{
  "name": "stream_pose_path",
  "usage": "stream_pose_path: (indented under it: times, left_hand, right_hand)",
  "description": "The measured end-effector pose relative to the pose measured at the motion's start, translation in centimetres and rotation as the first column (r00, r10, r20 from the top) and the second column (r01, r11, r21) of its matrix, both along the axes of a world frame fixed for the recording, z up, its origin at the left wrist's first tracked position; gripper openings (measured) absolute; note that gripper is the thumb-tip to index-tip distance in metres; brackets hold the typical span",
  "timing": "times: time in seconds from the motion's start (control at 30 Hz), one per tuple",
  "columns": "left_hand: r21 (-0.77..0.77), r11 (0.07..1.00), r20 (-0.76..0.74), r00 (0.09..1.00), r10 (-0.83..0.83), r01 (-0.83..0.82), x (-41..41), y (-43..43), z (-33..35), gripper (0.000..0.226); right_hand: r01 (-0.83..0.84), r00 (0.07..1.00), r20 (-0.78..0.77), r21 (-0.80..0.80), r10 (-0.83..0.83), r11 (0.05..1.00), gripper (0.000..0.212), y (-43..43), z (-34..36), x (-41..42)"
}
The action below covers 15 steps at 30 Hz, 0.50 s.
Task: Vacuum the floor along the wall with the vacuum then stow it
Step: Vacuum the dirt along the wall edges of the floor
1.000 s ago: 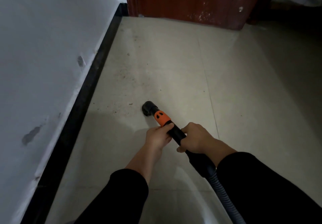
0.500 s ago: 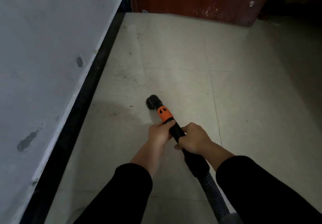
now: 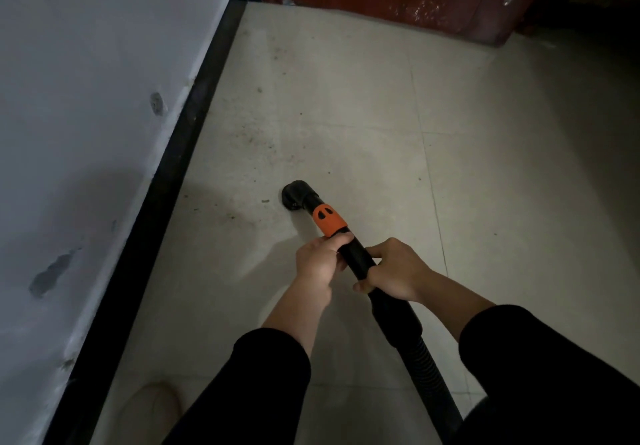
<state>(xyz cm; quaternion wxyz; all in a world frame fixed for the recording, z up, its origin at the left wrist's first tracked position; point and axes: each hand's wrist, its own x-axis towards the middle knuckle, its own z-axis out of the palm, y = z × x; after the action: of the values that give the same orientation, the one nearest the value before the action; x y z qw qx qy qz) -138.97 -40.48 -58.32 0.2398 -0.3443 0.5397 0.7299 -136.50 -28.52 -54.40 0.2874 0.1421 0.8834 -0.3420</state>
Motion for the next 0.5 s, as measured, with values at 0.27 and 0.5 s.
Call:
stream_pose_path:
  times: [0.27,0.5]
  left_hand:
    - [0.076,0.997,0.046,0.999,0.021,-0.024,0.8,-2.6,0.6,0.016]
    - [0.094,0.995,0.09,0.995,0.032,-0.04,1.6,-4.4,0.8,0.017]
  right_hand:
    - [-0.017,1.0,0.012,0.005,0.016,1.0,0.036,-2.2,0.2,0.7]
    - [-0.016,1.0,0.023,0.023,0.016,1.0,0.039,-4.0,0.3,1.5]
